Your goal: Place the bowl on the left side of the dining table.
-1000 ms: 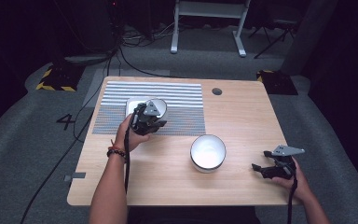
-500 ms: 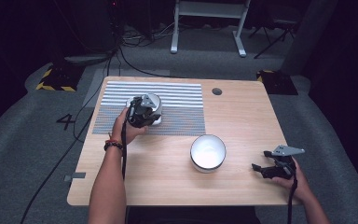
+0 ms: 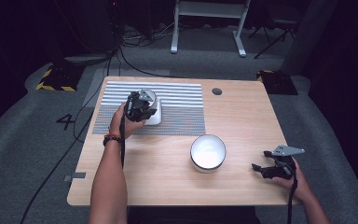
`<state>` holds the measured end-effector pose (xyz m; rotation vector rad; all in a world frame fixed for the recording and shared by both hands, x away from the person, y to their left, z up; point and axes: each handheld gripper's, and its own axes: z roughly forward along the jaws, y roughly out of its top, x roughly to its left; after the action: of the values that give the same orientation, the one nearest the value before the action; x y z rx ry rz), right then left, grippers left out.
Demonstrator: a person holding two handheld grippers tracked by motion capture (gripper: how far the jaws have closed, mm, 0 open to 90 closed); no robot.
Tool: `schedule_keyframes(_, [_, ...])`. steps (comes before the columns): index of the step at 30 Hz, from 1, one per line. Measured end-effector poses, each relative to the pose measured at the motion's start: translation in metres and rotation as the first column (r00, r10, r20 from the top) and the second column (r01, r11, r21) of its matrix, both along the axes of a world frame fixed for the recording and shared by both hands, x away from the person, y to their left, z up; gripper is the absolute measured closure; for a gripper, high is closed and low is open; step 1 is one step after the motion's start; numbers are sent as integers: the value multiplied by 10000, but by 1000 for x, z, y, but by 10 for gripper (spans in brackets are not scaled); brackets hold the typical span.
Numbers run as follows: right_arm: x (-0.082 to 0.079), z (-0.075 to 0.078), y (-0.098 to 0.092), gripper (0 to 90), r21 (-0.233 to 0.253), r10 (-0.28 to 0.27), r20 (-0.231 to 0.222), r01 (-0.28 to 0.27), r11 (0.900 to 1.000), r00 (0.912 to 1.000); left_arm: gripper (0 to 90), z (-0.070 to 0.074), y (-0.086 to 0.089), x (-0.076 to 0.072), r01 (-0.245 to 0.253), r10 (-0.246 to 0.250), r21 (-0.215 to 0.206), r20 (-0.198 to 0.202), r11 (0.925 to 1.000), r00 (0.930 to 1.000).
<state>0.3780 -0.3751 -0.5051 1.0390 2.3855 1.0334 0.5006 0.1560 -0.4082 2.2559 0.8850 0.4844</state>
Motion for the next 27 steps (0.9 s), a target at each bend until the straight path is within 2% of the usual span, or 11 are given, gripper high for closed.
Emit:
schedule_keyframes(3, [0, 0, 0, 147, 2, -12, -12, 12, 10000, 10000, 815, -3, 1, 5, -158, 159, 206, -88, 9997, 9998])
schedule_keyframes(14, [0, 0, 0, 147, 7, -13, -15, 14, 10000, 10000, 814, -15, 1, 14, -518, 526, 348, -225, 9981, 9984])
schedule_keyframes(19, [0, 0, 0, 147, 12, -20, -29, 20, 10000, 10000, 814, -23, -4, 23, -704, 732, 862, -290, 9938, 9969])
schedule_keyframes(20, [0, 0, 0, 147, 16, -25, -35, 25, 10000, 10000, 813, -24, -4, 24, -693, 720, 838, -296, 9941, 9970])
schedule_keyframes(21, [0, 0, 0, 147, -11, 8, 10, -8, 10000, 10000, 813, -26, -4, 25, -760, 786, 642, -397, 9950, 9961])
schedule_keyframes(22, [0, 0, 0, 147, -10, 8, 11, -8, 10000, 10000, 813, -27, -4, 26, -831, 852, 673, -280, 9943, 9960])
schedule_keyframes(23, [0, 0, 0, 147, -12, 11, 12, -11, 10000, 10000, 813, -28, -4, 27, -771, 799, 811, -322, 9937, 9963])
schedule_keyframes(27, [0, 0, 0, 147, -1, -7, -7, 7, 10000, 10000, 812, -32, -6, 30, -872, 904, 819, -364, 9928, 9952])
